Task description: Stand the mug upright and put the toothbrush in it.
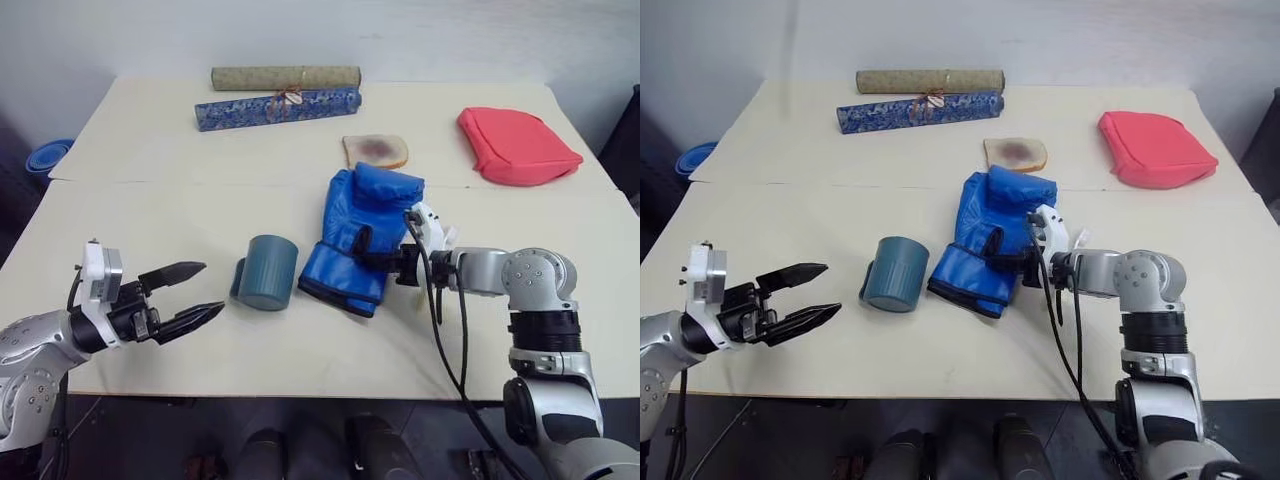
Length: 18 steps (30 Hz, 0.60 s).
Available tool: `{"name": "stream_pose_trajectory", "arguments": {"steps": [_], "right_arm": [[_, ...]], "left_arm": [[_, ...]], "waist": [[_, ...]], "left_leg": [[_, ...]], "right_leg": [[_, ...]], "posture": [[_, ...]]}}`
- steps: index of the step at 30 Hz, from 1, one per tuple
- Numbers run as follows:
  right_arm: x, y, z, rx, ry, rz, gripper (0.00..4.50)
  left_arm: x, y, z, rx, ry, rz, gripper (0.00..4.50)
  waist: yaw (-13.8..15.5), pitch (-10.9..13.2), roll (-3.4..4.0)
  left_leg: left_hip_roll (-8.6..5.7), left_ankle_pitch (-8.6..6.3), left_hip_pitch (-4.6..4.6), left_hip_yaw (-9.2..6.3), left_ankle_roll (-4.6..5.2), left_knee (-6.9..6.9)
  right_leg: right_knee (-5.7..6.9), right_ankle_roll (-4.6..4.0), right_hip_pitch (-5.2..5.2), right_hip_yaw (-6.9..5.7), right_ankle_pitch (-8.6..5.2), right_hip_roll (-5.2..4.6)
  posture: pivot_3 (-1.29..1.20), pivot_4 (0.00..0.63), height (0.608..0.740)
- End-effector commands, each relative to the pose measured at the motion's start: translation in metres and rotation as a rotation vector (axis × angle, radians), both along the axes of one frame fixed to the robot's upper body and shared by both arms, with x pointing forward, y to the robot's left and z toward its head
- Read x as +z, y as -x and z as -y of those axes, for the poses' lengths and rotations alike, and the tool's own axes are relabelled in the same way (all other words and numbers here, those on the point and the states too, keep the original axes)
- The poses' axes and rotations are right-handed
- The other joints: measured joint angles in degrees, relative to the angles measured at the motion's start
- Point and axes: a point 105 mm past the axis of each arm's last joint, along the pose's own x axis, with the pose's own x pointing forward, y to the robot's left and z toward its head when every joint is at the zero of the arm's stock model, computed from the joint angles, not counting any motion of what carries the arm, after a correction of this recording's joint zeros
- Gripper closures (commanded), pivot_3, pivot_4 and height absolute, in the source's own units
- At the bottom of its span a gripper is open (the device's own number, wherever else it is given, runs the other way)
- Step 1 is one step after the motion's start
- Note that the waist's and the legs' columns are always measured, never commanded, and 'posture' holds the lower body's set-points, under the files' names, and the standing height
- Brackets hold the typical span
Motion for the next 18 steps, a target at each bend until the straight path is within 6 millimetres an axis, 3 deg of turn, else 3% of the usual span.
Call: {"name": "stream_pose_trajectory", "arguments": {"steps": [1,3,5,6,8,11,12,16,18], "right_arm": [[0.070,0.008,0.010,0.052,-0.261,0.207,3.42],[0.100,0.021,0.025,0.100,-0.334,0.306,4.02],[0.112,0.026,0.045,0.083,-0.300,0.339,4.37],[0.114,0.024,0.060,0.044,-0.250,0.341,4.37],[0.111,0.015,0.111,-0.118,-0.117,0.304,4.37],[0.098,0.012,0.178,-0.294,0.049,0.239,4.37],[0.094,0.013,0.190,-0.315,0.084,0.224,4.37],[0.051,0.016,0.264,-0.496,0.331,0.112,4.37],[0.039,0.020,0.279,-0.512,0.394,0.073,4.37]], "left_arm": [[0.008,0.004,0.005,-0.033,0.031,0.005,0.00],[0.009,0.004,0.008,-0.046,0.032,0.003,0.00],[0.010,0.002,0.009,-0.041,0.025,0.023,0.00],[0.011,0.000,0.010,-0.035,0.026,0.032,0.00],[0.011,-0.002,0.010,-0.027,0.029,0.043,0.00],[0.009,-0.004,0.010,-0.024,0.026,0.040,0.00],[0.008,-0.004,0.010,-0.024,0.025,0.039,0.00],[0.006,-0.007,0.011,-0.022,0.021,0.041,0.00],[0.006,-0.008,0.011,-0.023,0.020,0.043,0.00]], "waist": [[0.01,0.01,0.01],[0.02,0.03,0.04],[0.32,0.05,0.07],[0.41,0.05,0.07],[0.91,0.05,0.07],[1.45,0.04,0.06],[1.45,0.04,0.06],[0.60,0.05,0.07],[0.15,0.10,0.18]], "left_leg": [[0.00,0.00,0.00,0.01,0.00,0.00],[0.00,0.00,-0.02,0.00,0.00,0.00],[-0.01,-0.02,-0.05,-0.01,0.03,0.01],[-0.03,-0.03,-0.06,-0.02,0.05,0.01],[-0.04,-0.05,-0.07,-0.07,0.08,0.03],[-0.11,-0.12,-0.16,0.00,0.22,0.07],[-0.12,-0.12,-0.17,0.08,0.23,0.06],[-0.01,-0.13,-0.14,0.36,0.25,0.07],[-0.01,-0.12,-0.08,0.45,0.23,0.08]], "right_leg": [[0.01,0.00,0.00,0.00,0.00,0.00],[0.00,0.00,0.00,0.00,0.00,0.00],[-0.02,0.00,0.00,-0.01,0.00,-0.01],[-0.05,0.01,0.01,-0.02,0.00,-0.03],[-0.18,0.00,0.05,-0.05,0.00,-0.05],[-0.64,0.06,0.08,-0.01,0.03,-0.07],[-0.70,0.09,0.05,0.03,0.05,-0.07],[-0.72,0.13,0.01,0.23,0.07,0.08],[-0.68,0.14,0.01,0.29,0.08,0.09]], "posture": [[0.00,0.150,0.740],[0.00,0.150,0.740],[0.00,0.150,0.740],[0.00,0.150,0.740],[0.00,0.150,0.740],[0.00,0.150,0.740],[0.00,0.150,0.740],[0.00,0.150,0.740],[0.00,0.150,0.740]]}}
